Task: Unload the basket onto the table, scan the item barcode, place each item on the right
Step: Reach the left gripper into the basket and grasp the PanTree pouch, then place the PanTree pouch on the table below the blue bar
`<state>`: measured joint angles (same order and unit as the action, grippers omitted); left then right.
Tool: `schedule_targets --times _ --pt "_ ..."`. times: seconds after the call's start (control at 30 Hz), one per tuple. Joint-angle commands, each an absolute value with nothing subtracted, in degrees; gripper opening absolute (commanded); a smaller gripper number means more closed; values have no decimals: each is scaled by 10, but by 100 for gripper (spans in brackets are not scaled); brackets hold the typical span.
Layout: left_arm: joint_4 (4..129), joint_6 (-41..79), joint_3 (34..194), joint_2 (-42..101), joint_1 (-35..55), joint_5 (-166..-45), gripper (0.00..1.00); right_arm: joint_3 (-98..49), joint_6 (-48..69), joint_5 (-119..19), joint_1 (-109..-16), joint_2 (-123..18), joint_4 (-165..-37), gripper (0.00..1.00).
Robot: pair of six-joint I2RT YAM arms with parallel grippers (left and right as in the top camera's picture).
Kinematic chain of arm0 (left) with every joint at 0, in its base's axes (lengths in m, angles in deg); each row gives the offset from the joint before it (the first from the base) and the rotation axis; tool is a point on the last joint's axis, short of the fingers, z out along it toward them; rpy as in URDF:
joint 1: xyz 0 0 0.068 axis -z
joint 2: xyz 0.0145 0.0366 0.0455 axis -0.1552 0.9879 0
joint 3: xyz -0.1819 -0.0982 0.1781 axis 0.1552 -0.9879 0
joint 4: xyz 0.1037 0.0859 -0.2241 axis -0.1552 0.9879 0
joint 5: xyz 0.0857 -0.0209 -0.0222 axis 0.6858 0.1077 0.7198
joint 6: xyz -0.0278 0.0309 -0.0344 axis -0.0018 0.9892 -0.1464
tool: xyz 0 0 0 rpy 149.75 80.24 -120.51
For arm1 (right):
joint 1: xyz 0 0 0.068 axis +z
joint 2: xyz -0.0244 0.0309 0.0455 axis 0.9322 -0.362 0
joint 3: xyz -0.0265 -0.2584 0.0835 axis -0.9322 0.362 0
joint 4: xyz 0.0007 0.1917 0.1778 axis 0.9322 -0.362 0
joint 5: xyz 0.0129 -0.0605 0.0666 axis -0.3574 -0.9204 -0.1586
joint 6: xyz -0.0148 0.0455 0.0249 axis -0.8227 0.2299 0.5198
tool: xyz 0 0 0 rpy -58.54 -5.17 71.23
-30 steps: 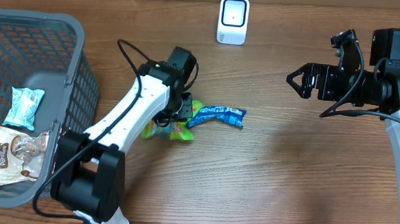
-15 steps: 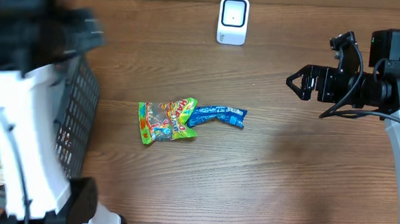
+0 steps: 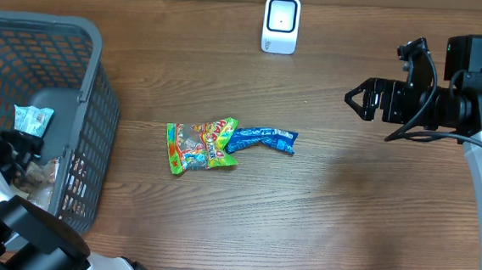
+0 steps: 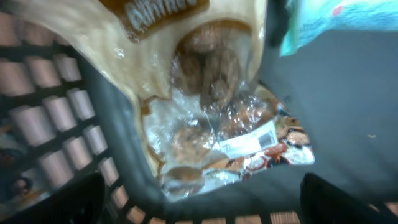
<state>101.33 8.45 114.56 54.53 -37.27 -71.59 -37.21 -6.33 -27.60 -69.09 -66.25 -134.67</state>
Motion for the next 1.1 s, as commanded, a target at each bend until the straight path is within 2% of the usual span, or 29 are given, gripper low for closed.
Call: schedule_targets --times 0.0,0.23,0.27,0.3,0.33,0.37,0.4,0.57,0.63,0.83,0.93,1.07 --pt "916 66 1027 538 -370 -750 91 -386 -64 -277 -689 -666 -1344 100" --pt "710 61 890 538 -366 -744 92 -386 -64 -277 -689 -666 -1344 100" --pt "699 61 881 538 -366 -745 91 -386 -64 -277 -689 -666 -1344 100" --pt "683 62 865 538 -366 -745 86 -386 -64 -277 -689 -666 -1344 100" --pt "681 62 857 538 -366 -745 67 -386 -64 -277 -689 -666 -1344 100" --pt "685 62 854 538 -366 -745 21 -386 -64 -277 -689 -666 -1344 100" --pt "689 62 854 538 -366 -747 4 -386 -64 -277 -689 -666 -1344 100" --pt "747 114 906 528 -366 -839 4 -386 -64 -277 -689 -666 -1343 100" --pt "809 131 978 515 -364 -870 4 -386 -64 -277 -689 -666 -1344 100" --pt "992 184 1245 447 -324 -862 4 -386 -64 -277 -689 -666 -1344 100" --pt "1036 224 1379 405 -258 -868 4 -386 -64 -277 -689 -666 -1344 100" --pt "1023 392 1411 368 -98 -961 4 -386 -64 -277 -689 -666 -1343 100"
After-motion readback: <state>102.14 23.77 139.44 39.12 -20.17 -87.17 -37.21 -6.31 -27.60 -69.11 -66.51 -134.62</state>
